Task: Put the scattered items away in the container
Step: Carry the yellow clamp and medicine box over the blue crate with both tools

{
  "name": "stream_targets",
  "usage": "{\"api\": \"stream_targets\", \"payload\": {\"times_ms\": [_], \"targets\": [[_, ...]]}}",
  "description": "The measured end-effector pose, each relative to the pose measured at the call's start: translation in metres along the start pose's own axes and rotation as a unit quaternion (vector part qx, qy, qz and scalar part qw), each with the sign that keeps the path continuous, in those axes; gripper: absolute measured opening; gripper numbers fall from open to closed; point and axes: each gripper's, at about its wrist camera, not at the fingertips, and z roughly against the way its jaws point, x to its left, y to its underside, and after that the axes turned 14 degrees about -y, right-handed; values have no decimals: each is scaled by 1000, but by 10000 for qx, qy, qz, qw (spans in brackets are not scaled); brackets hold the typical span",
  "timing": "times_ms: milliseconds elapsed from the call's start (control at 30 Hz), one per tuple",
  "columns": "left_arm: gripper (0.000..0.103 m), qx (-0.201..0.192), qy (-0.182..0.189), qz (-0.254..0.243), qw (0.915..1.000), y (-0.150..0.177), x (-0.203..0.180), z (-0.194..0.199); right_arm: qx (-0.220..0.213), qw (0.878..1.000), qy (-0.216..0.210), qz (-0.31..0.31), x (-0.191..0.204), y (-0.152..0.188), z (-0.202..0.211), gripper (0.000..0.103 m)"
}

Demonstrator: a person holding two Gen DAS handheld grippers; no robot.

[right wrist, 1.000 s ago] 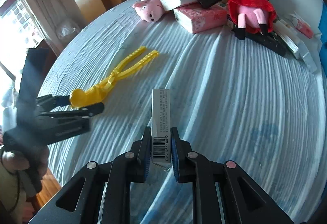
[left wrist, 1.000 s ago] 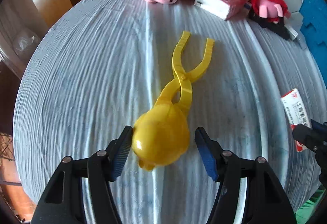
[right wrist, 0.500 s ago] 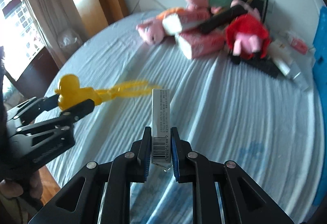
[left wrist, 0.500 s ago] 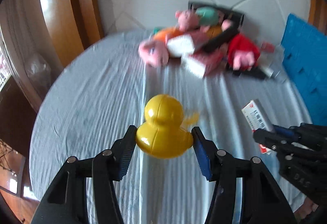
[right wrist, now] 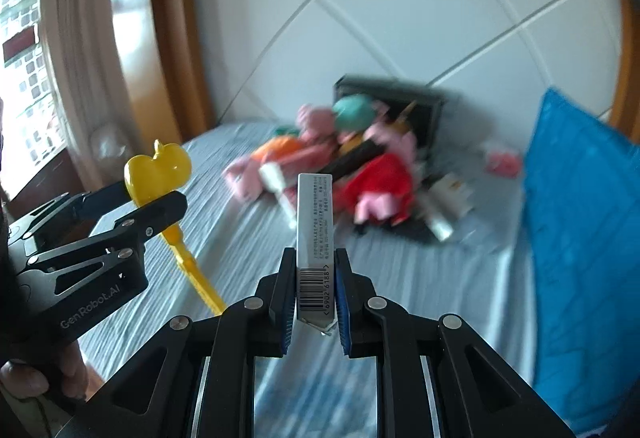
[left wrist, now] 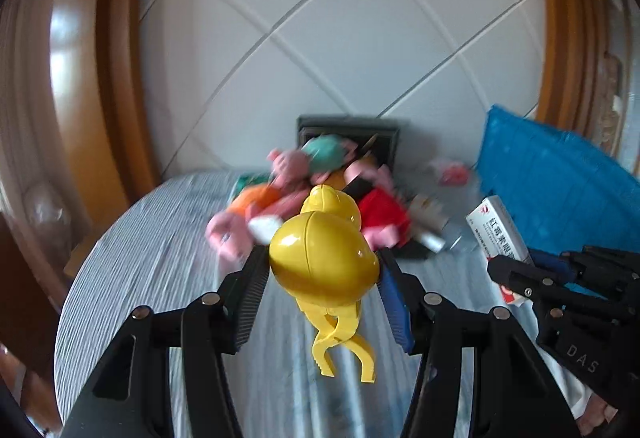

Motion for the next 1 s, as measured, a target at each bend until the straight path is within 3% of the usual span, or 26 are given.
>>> {"api": "stream_targets", "payload": {"times_ms": [200,333,500,633,800,900,1000], "targets": [[53,-498,322,-74,9982,-47,-63,31,-524,9976,455,34,-39,-29,66,17],[53,-906,450,-120,9948,-87,-129,56,-919,9929,757,66,-84,-47,123,17],[53,-1586,484,-8,9862,-143,-240,97,-1365,9840,1128,194,-168,-61,204,17],[53,-1828,603,83,9813,-183,-330,126,-1540,9782,1369,258,-244,-64,262,17],[53,-1498,702,-211,9860,-196,-439,126,-1139,9817,1527,14,-348,-57,293,17],[53,-688,556,-771,9931,-173,-492,99,-670,9864,1486,-230,-403,-39,289,17],[53,334,652,-1256,9894,-140,-530,66,-140,9893,1390,-419,-439,-20,277,17]]}}
